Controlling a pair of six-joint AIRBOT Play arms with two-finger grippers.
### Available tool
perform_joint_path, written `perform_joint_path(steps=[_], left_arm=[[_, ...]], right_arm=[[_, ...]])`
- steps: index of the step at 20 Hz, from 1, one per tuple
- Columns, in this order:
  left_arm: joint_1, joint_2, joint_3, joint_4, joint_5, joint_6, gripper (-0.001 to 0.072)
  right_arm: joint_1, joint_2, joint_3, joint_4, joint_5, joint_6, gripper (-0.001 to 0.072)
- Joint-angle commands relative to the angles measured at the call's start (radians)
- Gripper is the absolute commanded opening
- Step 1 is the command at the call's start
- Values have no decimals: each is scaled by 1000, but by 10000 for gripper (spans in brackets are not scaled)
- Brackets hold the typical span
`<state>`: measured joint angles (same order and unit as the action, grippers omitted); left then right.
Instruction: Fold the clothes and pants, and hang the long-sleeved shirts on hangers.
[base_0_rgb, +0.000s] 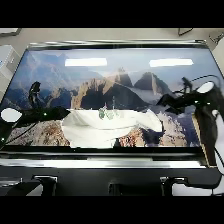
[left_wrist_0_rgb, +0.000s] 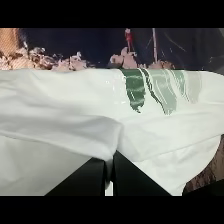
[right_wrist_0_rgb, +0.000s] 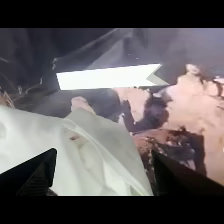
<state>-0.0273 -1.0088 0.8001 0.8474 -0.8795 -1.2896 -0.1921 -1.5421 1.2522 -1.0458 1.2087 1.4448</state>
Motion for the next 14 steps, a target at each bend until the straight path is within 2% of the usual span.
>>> perform_joint_path(steps=[1, 6, 7, 8, 9, 10, 11, 14], left_arm=[[1, 0, 2, -1, 0, -1, 25], [1, 0, 2, -2, 0, 0, 25], [1, 0, 2, -2, 0, 0, 25], [1, 0, 2, -2, 0, 0, 25], [1, 1, 2, -2, 0, 0, 25], [1, 5, 3, -2, 1, 0, 25], [1, 10, 10, -1, 1, 2, 25], [27, 47, 127, 2, 2, 76, 24]], right_arm=[[76, -96, 5, -11, -2, -74, 700], [90, -127, 5, -11, -7, -74, 690], [90, -129, 5, -14, -10, -73, 658], [90, -129, 5, -14, -22, -68, 584], [90, -129, 5, -13, -42, -51, 423], [90, -129, 6, -14, -54, -20, 143], [90, -125, 8, -14, -55, 7, 45], [89, -70, 84, -95, -7, 11, 43]])
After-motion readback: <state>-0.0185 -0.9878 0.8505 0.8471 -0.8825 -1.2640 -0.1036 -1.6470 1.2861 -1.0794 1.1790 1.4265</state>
